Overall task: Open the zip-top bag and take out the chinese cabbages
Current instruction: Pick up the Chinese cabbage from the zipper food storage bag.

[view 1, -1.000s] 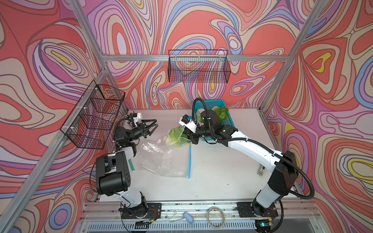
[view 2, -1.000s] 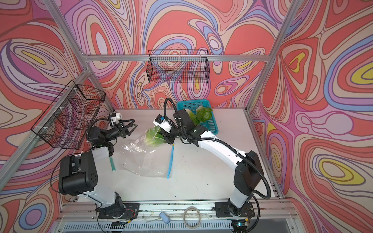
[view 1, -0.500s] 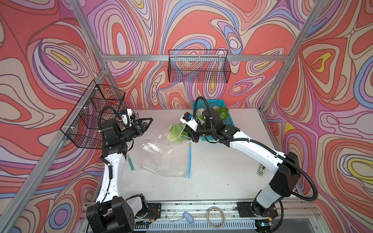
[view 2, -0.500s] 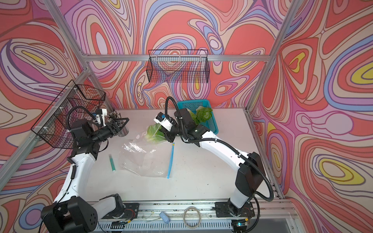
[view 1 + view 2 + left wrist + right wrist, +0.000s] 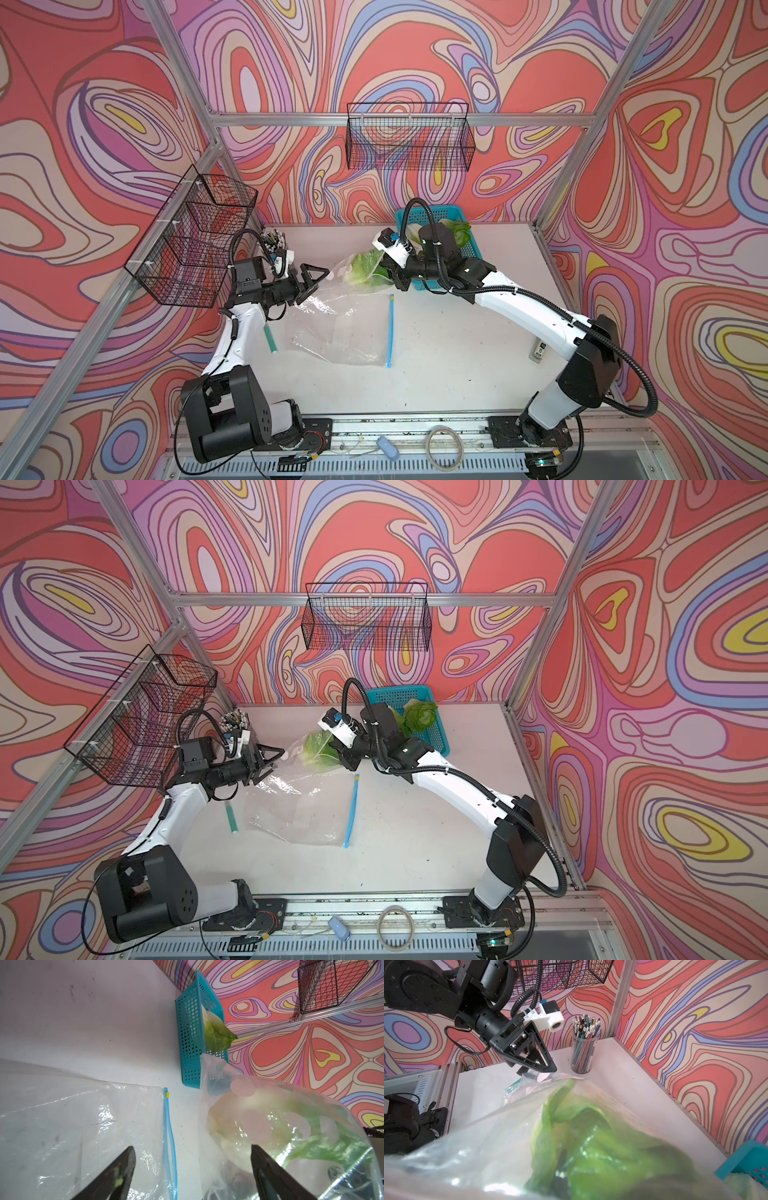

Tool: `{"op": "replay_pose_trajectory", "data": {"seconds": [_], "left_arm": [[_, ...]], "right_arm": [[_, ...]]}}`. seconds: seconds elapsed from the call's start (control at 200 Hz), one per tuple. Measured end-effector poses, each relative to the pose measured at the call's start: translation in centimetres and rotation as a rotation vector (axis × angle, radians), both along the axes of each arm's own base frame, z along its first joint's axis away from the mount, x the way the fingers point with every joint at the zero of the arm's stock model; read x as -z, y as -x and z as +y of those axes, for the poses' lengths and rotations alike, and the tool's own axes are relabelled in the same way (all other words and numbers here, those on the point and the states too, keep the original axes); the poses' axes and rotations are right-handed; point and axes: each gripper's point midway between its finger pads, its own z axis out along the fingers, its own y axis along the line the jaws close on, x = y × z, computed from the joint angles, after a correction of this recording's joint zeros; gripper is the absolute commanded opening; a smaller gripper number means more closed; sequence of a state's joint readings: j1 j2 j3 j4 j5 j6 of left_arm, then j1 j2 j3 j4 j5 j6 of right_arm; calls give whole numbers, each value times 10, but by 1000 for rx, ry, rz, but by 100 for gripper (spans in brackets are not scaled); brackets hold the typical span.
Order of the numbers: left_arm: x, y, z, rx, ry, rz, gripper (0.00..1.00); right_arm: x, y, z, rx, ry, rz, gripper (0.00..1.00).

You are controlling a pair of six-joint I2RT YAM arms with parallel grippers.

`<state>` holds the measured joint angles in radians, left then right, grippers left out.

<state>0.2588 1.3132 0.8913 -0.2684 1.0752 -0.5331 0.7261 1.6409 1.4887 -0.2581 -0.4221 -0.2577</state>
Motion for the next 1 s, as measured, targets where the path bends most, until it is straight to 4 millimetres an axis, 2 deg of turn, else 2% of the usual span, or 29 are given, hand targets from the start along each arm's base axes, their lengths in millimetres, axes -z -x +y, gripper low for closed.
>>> {"op": "replay_pose_trajectory", "data": {"seconds": [0.155,0.326,0.461,0.766,0.816,0.866,0.906,1.002], "left_arm": [[6,0,-7,19,60,18,88],[4,-4,-10,18,129,8,78],[3,-8,-11,14,183,2,60],[-10,-14,-11,15,218,-37,30],[-11,-14,-11,15,221,-41,32],[-11,-15,-11,16,223,-44,44],[-12,-14,-11,18,225,-47,58],[-13,-14,-12,27,235,-44,67]], "right_arm": [[-4,-1,1,4,-18,-4,0],[-8,-1,3,-3,-40,-2,0],[-5,-1,7,-15,-50,16,0],[13,-2,15,-37,-46,75,0],[14,-2,16,-39,-47,81,0],[16,-2,17,-40,-47,87,0],[16,-2,17,-41,-47,91,0],[17,-2,17,-40,-47,94,0]]}}
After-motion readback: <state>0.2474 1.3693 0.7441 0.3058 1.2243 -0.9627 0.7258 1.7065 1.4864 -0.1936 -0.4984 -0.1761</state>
